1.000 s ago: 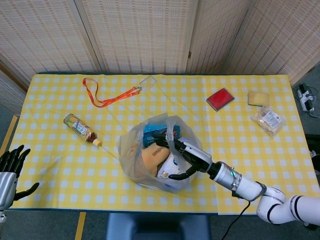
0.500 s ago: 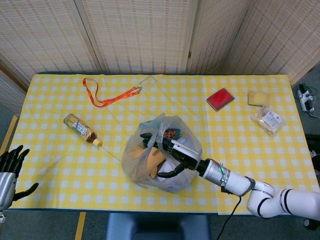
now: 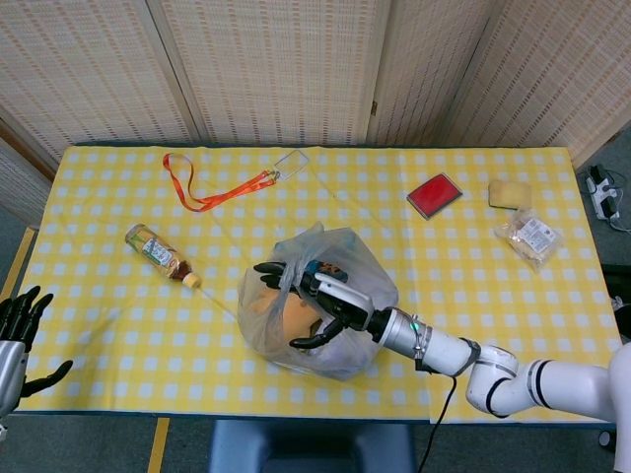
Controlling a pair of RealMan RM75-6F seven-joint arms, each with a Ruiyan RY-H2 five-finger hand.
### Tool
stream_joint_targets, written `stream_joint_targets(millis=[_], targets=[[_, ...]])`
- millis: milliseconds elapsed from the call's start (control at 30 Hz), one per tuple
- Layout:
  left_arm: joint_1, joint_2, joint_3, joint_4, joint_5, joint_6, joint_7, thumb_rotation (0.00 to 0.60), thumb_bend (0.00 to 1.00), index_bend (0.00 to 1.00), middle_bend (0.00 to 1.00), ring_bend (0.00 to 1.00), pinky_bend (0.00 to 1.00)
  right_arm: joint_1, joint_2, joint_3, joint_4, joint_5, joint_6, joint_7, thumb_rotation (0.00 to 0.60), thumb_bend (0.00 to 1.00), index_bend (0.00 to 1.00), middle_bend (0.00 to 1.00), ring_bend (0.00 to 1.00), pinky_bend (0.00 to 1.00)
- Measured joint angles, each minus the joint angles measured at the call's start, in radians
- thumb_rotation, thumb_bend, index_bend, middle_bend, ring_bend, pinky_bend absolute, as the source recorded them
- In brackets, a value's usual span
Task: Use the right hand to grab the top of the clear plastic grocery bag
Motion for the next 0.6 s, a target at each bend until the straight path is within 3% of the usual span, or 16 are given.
stream_joint_targets(millis=[600], targets=[[0.004,0.004,0.000,0.000,0.004,0.005,-0.010,0.600,0.21,0.00,0.02,0.00,0.00,0.062,-0.109,0.012,0.157,-0.027,0.068,0.161,0.600,0.26,0.00,0.00,0.07,0.00]])
